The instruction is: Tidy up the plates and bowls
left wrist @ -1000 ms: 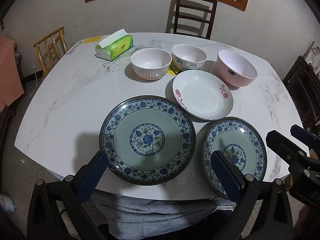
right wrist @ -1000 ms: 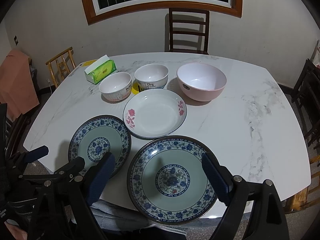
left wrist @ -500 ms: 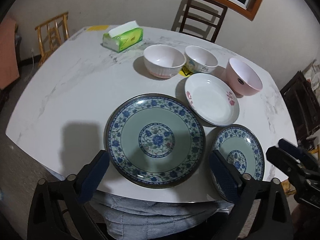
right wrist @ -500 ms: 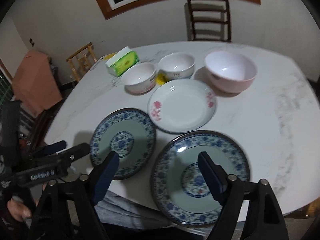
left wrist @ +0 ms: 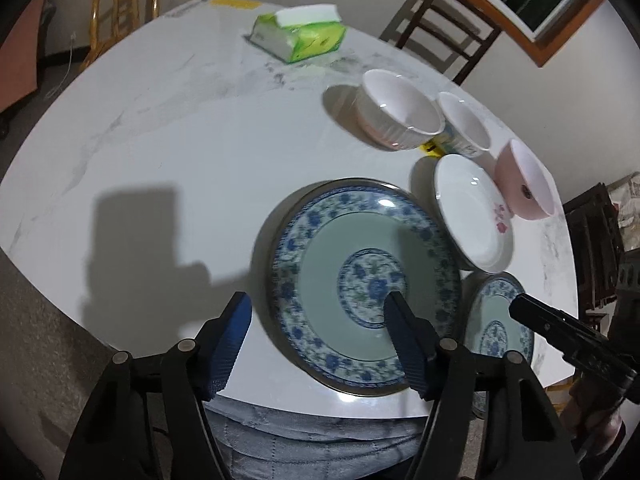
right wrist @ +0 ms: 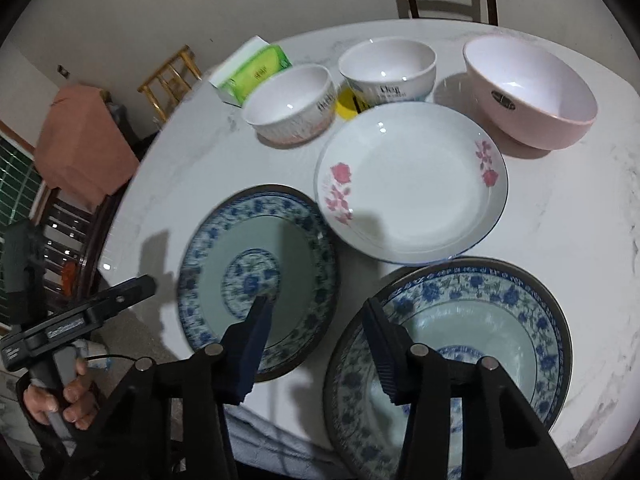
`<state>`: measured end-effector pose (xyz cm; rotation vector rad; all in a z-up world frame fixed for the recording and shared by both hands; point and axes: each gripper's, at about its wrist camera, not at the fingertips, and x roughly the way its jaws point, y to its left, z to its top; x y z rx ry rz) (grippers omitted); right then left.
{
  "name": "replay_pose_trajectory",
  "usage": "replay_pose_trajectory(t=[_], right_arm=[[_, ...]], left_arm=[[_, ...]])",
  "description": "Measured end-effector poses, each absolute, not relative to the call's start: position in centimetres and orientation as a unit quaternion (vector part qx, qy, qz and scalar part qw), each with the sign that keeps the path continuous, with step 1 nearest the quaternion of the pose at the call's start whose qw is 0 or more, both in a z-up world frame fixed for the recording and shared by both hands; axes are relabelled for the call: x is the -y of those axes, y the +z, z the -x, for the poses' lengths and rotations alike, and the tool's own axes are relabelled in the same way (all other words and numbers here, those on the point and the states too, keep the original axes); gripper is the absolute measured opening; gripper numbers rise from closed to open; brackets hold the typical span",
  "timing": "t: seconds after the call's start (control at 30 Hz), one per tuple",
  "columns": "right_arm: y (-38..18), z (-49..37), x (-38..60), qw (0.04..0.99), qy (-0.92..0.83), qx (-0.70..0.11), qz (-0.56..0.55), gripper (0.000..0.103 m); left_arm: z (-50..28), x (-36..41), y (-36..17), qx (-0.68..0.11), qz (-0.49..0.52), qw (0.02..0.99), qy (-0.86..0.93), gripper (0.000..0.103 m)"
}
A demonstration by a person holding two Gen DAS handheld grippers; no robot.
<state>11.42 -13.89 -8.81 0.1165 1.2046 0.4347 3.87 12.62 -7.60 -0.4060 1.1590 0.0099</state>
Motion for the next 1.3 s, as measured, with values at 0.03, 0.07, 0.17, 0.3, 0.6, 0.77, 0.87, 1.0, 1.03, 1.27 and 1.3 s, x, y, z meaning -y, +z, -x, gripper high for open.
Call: replay_pose_trajectory(t=[0.03,0.07,0.17,0.3,0.6,0.77,0.87,1.0,1.03,1.27,1.3], right_arm=[[-9.1,-11.7,13.7,0.798,0.203,-0.564,-0.052,0.046],[-9.4,-12.0,13.6,0.797,0.204,-0.566,-0.051,0.045],[-10.4,-13.0,13.2,0.790,0.204,-0.576,-0.054,0.043],[-11.5,-13.8,12.7,0.784,0.201,-0.586,-0.050,0.040],[-13.5,-15.3,12.2,0.771,0.208,-0.600,-0.059,0.033],[-13.8,-15.5,11.9,0.767,0.214,-0.602,-0.053,0.032],[-14.0,-15.7,11.6,0.765,0.217,-0.604,-0.052,0.030],[-14.4,-15.7,11.1,0.764,0.218,-0.605,-0.047,0.029],[-14.5,-15.7,11.0,0.764,0.218,-0.606,-0.045,0.029],[-15.0,-15.5,10.7,0.763,0.220,-0.607,-0.037,0.018],[-15.0,-15.4,10.7,0.763,0.219,-0.607,-0.040,0.018]], left_arm=[[-4.0,-12.9,-7.9,-0.545,0.192,0.816,0.002,0.064],[-4.2,-13.1,-8.2,-0.547,0.195,0.814,0.001,0.063],[-4.6,-13.7,-9.0,-0.554,0.206,0.807,-0.003,0.060],[-5.2,-14.0,-10.0,-0.562,0.209,0.800,-0.005,0.055],[-5.4,-14.7,-11.3,-0.563,0.216,0.798,-0.011,0.033],[-5.7,-14.8,-11.9,-0.569,0.213,0.794,-0.013,0.029],[-5.8,-14.9,-12.2,-0.572,0.213,0.792,-0.013,0.026],[-6.0,-14.9,-12.6,-0.575,0.208,0.791,-0.011,0.025],[-6.1,-14.9,-12.8,-0.576,0.209,0.790,-0.014,0.023],[-6.4,-14.8,-13.8,-0.582,0.213,0.785,-0.018,0.015],[-6.4,-14.7,-13.7,-0.580,0.207,0.787,-0.016,0.015]])
